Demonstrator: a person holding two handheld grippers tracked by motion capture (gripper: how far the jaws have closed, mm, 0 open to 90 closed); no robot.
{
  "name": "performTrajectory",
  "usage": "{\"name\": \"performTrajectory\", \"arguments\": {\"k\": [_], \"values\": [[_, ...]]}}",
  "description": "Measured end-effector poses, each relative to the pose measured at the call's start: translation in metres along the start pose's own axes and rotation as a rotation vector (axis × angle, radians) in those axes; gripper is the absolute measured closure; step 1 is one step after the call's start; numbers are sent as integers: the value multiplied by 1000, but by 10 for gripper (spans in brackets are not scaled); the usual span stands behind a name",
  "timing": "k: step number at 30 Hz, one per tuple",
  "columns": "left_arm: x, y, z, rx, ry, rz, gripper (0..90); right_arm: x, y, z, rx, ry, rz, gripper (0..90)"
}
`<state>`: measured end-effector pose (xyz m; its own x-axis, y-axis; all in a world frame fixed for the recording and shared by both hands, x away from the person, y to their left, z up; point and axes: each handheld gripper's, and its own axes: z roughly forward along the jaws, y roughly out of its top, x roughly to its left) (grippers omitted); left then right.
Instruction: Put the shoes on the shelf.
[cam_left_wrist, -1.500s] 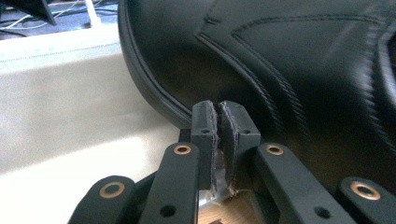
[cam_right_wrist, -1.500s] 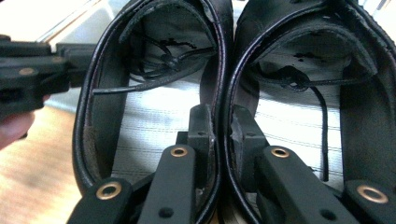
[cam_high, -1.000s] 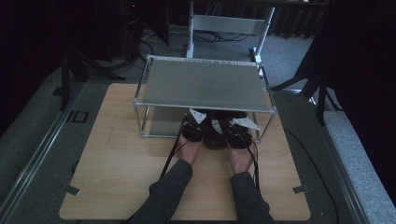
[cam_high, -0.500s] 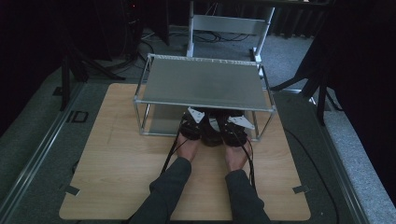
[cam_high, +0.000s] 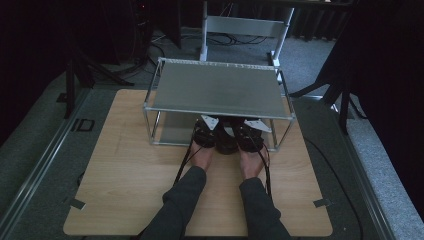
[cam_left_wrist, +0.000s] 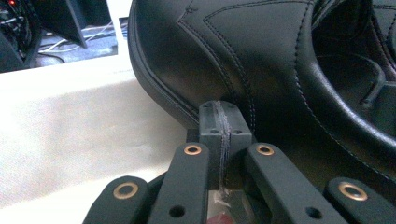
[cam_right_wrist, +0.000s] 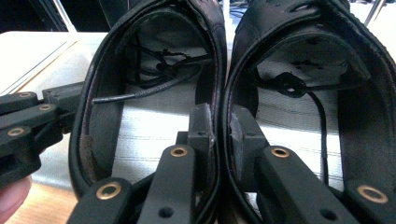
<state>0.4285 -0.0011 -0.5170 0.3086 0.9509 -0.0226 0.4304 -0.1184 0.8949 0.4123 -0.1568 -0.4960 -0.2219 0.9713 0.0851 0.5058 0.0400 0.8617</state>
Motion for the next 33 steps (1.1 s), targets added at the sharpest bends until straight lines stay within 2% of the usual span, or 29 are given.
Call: {"name": "performTrajectory", "arguments": {"k": [1,11,14,18,23,26,28,29,30,31,32,33], "values": [[4,1,2,-2,-29,44,900,0,1,1,-2,-2,2,805],[1,2,10,-9,-12,76,900,-1,1,8,-21,-27,43,805],[-3,2,12,-12,4,78,900,1,1,12,-28,-48,48,804],[-6,4,14,-16,3,102,900,0,1,15,-46,-57,63,804],[-7,3,15,-10,1,113,900,-2,1,16,-46,-64,57,802],[-8,1,16,13,2,115,898,-4,4,17,-25,-51,46,763],[-8,-5,22,67,2,117,894,-6,4,17,-65,-14,50,685],[-6,-8,23,67,1,121,893,-6,4,16,-99,-8,44,626],[-6,-8,23,67,1,121,888,-6,4,16,-99,-8,44,626],[-2,-10,24,68,-15,110,865,-6,3,17,-105,-8,13,600],[-2,-10,24,68,-15,110,856,-6,3,17,-105,-8,13,600],[0,-10,25,72,-22,99,839,-5,1,17,-116,-2,-10,583]]}}
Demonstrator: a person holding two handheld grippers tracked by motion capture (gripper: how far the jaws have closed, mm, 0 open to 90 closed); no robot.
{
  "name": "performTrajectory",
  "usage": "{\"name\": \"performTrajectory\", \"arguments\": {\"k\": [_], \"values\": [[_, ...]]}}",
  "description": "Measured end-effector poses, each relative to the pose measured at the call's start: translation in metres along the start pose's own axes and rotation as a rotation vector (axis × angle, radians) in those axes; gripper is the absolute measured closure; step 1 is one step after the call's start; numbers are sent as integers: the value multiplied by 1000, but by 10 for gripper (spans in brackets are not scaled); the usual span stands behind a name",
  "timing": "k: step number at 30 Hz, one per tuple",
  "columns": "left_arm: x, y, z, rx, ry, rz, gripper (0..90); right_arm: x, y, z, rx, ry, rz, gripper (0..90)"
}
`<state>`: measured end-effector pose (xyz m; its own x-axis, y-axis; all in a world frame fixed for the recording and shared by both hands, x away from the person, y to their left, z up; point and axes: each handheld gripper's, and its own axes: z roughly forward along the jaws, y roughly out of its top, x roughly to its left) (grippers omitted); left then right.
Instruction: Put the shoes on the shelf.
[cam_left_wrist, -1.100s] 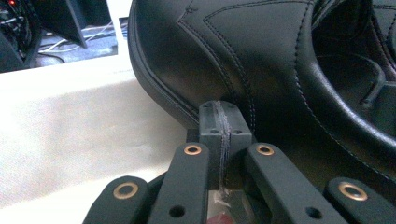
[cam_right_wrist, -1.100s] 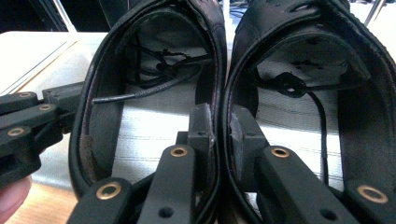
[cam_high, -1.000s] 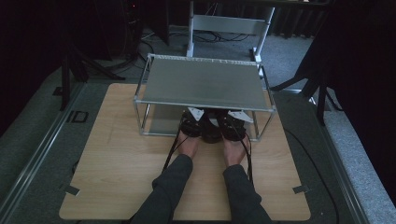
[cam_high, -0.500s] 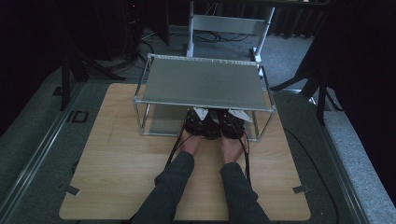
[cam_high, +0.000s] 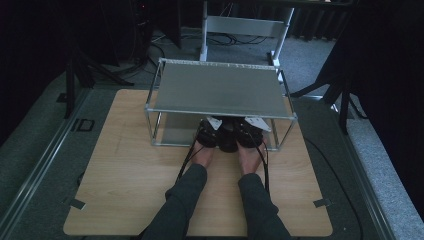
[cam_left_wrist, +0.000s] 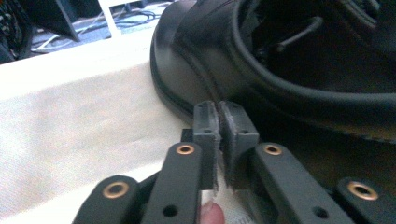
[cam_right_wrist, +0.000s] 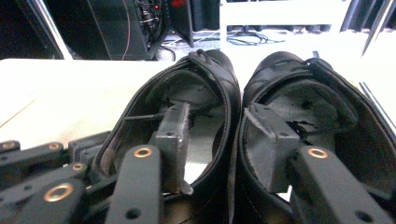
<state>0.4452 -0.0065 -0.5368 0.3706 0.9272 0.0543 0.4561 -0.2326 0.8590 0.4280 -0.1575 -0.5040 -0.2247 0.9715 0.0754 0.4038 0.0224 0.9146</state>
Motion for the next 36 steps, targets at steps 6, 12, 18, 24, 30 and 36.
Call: {"name": "performTrajectory", "arguments": {"k": [6,12,18,24,30,36], "values": [[4,-2,0,10,-4,-22,800,-2,0,-5,-9,27,0,505],[11,-11,-7,33,-50,-36,695,-14,-10,-39,-87,33,-34,486],[23,-17,-19,54,-62,-45,648,-25,-17,-67,-71,21,-51,474],[35,-25,-34,87,-91,-85,621,-39,-26,-75,-8,-9,-55,466],[41,-35,-42,131,-113,-81,608,-54,-30,-78,97,-12,-43,452],[45,-41,-59,143,-127,-57,589,-74,-45,-79,241,9,-59,438]]}}
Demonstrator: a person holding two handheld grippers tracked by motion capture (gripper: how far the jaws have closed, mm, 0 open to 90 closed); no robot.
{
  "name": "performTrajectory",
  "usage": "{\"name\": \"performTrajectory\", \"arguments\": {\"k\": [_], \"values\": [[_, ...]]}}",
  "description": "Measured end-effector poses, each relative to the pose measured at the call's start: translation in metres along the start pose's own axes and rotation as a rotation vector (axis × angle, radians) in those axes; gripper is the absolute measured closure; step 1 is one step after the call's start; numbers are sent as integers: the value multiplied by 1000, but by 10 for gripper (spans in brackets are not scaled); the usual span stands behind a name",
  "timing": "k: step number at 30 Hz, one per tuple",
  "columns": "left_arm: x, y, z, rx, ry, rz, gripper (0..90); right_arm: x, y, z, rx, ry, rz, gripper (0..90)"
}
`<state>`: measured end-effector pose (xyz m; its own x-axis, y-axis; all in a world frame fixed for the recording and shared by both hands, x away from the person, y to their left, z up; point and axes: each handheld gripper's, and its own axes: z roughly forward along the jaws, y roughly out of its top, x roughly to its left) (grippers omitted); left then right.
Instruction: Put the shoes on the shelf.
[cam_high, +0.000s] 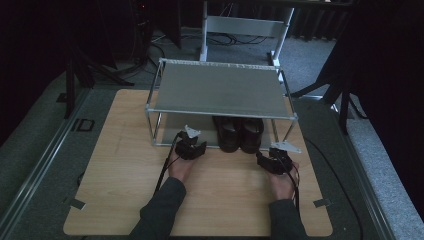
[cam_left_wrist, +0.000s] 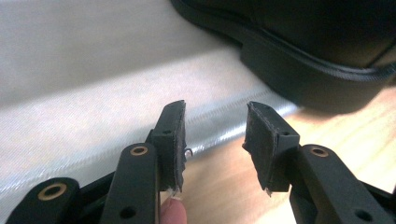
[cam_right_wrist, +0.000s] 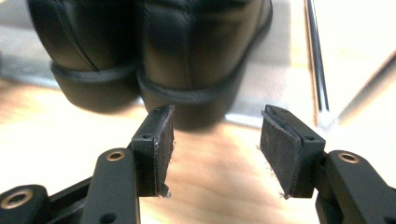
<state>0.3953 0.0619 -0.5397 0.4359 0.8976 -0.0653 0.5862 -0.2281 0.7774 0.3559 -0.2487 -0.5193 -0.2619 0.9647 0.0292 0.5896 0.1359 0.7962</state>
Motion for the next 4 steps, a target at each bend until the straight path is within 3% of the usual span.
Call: {"name": "performTrajectory", "arguments": {"k": [4], "values": [[2,-6,-10,3,-7,16,581,-12,-6,-1,29,-5,5,436]]}}
